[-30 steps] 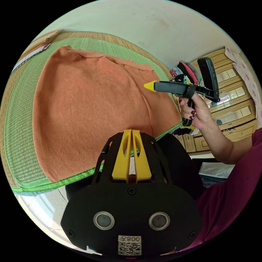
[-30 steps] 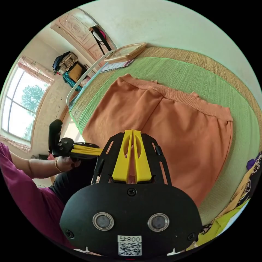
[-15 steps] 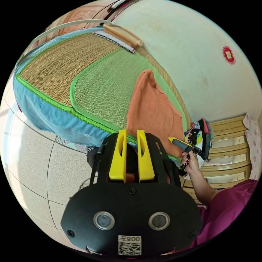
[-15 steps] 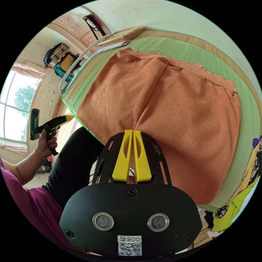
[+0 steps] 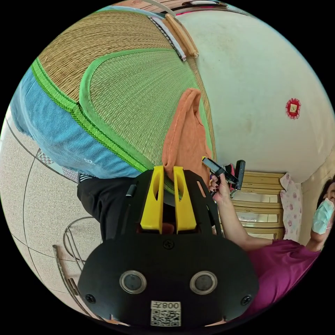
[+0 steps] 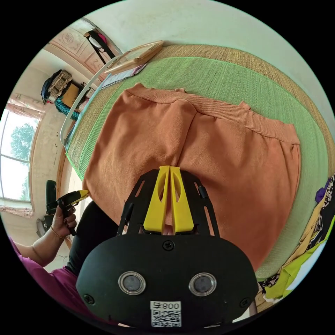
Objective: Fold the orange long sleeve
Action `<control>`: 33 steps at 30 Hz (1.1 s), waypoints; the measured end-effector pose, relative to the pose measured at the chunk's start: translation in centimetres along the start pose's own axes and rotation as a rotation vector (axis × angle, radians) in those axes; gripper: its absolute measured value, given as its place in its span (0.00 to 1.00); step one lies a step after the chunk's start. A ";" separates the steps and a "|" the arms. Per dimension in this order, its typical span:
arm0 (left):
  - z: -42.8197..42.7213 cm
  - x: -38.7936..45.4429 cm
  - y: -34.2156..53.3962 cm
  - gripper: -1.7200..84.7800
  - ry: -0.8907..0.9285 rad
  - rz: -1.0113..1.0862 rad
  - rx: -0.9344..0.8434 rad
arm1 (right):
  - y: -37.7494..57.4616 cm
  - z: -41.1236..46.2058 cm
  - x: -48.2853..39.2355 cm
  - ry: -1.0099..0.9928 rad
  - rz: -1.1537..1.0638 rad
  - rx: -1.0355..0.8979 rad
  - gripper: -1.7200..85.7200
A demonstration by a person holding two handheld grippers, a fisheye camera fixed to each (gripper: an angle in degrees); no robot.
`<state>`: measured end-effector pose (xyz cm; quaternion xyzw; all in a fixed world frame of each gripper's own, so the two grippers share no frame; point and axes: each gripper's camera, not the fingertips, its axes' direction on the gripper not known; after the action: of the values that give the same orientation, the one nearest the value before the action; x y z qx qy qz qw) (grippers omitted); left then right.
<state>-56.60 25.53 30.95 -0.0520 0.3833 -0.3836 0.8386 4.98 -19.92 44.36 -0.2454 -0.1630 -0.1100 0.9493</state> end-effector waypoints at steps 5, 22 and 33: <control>-0.5 3.1 -0.1 0.07 0.028 0.140 -0.013 | -1.4 0.9 -1.0 0.042 -0.016 -0.023 0.02; 0.2 12.8 1.0 0.06 -0.061 0.479 -0.072 | -9.2 1.1 -0.3 -0.015 0.073 -0.061 0.03; 5.2 20.5 1.6 0.06 -0.091 0.708 -0.159 | -11.3 -4.8 -0.6 -0.366 0.061 0.078 0.12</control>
<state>-43.64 11.54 21.58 0.0021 0.3686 -0.0361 0.9289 2.42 -31.90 45.04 -0.2293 -0.3295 -0.0283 0.9155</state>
